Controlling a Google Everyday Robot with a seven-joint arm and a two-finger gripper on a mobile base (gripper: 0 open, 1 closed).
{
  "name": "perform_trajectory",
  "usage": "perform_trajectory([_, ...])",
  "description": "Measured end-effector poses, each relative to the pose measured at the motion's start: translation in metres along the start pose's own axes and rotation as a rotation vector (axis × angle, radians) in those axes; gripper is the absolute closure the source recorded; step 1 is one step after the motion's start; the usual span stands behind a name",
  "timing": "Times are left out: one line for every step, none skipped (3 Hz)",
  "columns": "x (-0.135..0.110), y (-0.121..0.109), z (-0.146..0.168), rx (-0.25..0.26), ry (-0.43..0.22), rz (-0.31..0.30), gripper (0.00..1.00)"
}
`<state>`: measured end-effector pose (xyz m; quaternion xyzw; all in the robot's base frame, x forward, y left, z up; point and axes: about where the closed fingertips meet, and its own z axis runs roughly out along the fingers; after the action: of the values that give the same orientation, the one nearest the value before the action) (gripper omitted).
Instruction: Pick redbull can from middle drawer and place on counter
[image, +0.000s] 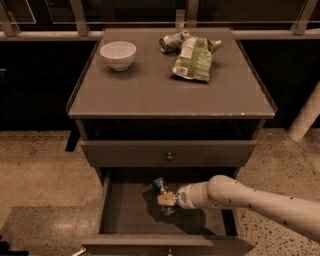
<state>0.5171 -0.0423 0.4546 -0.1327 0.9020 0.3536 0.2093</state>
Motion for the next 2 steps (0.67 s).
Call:
perform_trajectory([-0.007,0.032,-0.027,0.093,-0.05,-0.039,1.0])
perform_trajectory([-0.008,0.06,-0.046,0.185,-0.09,-0.084,1.0])
